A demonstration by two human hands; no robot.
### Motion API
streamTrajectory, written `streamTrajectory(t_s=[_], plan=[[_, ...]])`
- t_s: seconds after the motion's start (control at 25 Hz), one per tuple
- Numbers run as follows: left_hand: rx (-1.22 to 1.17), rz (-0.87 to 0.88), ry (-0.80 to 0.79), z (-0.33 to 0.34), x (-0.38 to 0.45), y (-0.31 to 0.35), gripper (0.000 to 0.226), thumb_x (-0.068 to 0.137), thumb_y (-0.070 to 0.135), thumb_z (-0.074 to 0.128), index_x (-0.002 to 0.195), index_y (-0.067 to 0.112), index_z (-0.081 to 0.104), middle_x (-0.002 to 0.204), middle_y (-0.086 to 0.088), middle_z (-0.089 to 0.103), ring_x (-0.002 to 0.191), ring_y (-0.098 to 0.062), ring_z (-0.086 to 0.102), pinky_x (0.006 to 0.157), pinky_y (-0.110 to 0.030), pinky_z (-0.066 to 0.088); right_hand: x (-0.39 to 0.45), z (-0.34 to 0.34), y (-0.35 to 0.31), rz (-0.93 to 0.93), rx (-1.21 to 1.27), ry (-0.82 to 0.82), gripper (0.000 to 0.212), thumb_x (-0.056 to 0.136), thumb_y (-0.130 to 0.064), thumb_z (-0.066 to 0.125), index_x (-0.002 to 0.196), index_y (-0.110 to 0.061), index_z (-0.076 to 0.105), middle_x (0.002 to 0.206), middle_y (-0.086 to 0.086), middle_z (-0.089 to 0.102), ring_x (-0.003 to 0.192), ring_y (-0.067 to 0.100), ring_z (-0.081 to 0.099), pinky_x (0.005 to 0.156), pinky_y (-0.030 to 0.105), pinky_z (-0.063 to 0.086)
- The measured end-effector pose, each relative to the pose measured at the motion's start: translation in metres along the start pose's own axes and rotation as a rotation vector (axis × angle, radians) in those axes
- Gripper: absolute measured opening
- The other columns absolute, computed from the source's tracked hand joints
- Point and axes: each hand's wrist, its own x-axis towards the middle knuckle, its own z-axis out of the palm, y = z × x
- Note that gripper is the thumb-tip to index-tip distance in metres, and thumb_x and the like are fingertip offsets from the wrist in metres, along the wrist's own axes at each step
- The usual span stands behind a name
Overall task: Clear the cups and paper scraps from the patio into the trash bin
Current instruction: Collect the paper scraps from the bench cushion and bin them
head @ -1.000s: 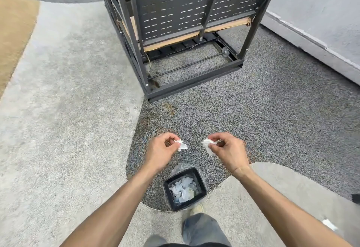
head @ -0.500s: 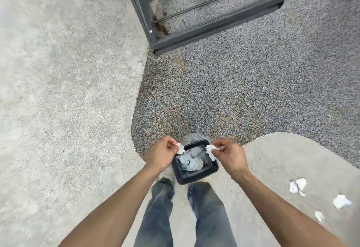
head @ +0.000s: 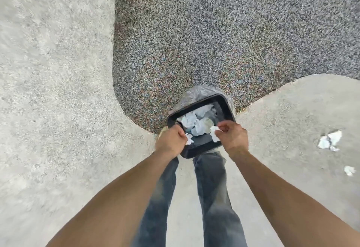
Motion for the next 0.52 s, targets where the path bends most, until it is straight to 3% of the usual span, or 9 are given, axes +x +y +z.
streamTrajectory(t_s=[0.08, 0.16, 0.24, 0.36, 0.52], plan=[[-0.024, -0.033, 0.019, 0.016, 0.026, -0.005, 0.008, 0.09, 0.025, 0.056, 0.083, 0.029, 0.053, 0.096, -0.006, 0.07, 0.094, -0.028, 0.065, 0.087, -0.039, 0.052, 0.02, 0.022, 0.012, -0.001, -0.036, 0.016, 0.023, 0.081, -0.016, 0.067, 0.102, -0.023, 0.072, 0.096, -0.004, 0.073, 0.077, 0.012, 0.061, 0.071, 0.016, 0.043], [-0.039, -0.057, 0.04, 0.026, 0.044, -0.006, 0.008, 0.092, 0.026, 0.055, 0.085, 0.029, 0.051, 0.096, -0.006, 0.07, 0.091, -0.027, 0.065, 0.083, -0.039, 0.054, 0.031, 0.039, 0.021, -0.021, -0.022, 0.026, 0.024, 0.081, -0.013, 0.066, 0.103, -0.022, 0.071, 0.096, -0.001, 0.072, 0.082, 0.017, 0.064, 0.073, 0.019, 0.045], [-0.061, -0.063, 0.045, 0.033, 0.054, -0.007, 0.007, 0.093, 0.028, 0.055, 0.099, 0.026, 0.052, 0.101, -0.007, 0.069, 0.094, -0.029, 0.065, 0.083, -0.039, 0.054, 0.033, 0.051, 0.026, -0.052, 0.004, 0.018, 0.026, 0.082, -0.013, 0.066, 0.107, -0.02, 0.069, 0.103, 0.002, 0.07, 0.093, 0.021, 0.065, 0.08, 0.023, 0.047], [-0.078, -0.074, 0.038, 0.038, 0.05, -0.003, 0.029, 0.094, 0.027, 0.054, 0.122, 0.02, 0.051, 0.111, -0.009, 0.069, 0.099, -0.031, 0.065, 0.088, -0.039, 0.052, 0.022, 0.05, 0.031, -0.069, -0.002, 0.001, 0.028, 0.084, -0.015, 0.063, 0.112, -0.022, 0.067, 0.107, 0.004, 0.069, 0.096, 0.022, 0.065, 0.083, 0.025, 0.048], [-0.025, -0.05, 0.048, 0.02, 0.015, 0.011, 0.034, 0.096, 0.027, 0.052, 0.129, 0.021, 0.049, 0.111, -0.003, 0.069, 0.09, -0.025, 0.067, 0.081, -0.034, 0.054, -0.006, 0.011, 0.028, -0.092, -0.02, 0.009, 0.029, 0.087, -0.023, 0.063, 0.116, -0.024, 0.064, 0.109, 0.002, 0.067, 0.091, 0.022, 0.065, 0.082, 0.032, 0.053]])
